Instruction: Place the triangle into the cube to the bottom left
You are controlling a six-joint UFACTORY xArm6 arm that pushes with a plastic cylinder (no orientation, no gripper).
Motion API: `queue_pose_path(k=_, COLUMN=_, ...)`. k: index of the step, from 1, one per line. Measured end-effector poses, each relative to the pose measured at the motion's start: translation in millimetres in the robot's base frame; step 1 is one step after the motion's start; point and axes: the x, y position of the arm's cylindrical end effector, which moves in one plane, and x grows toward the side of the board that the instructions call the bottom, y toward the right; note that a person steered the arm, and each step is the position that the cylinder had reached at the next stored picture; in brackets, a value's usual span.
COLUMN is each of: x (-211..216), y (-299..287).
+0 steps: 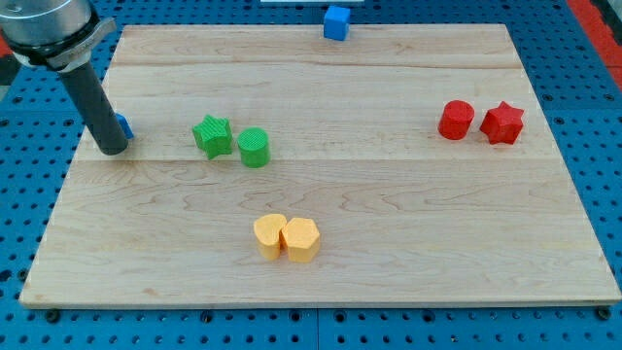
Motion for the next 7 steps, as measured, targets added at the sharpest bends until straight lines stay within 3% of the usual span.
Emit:
queue_pose_path(k=1, x=-7.3, y=-54.6)
queue_pose_path(k=2, x=-50.5, y=-26.9)
queue_pose_path(k=3, x=-52.9, y=28.4)
queue_pose_path(k=4, x=-39.7, y=7.1)
queue_pose_path(k=5, x=8.7, y=-1.3)
queue_pose_path(k=6, x=-10.0, y=25.4)
queue_pose_path(k=7, x=-81.1, y=71.0)
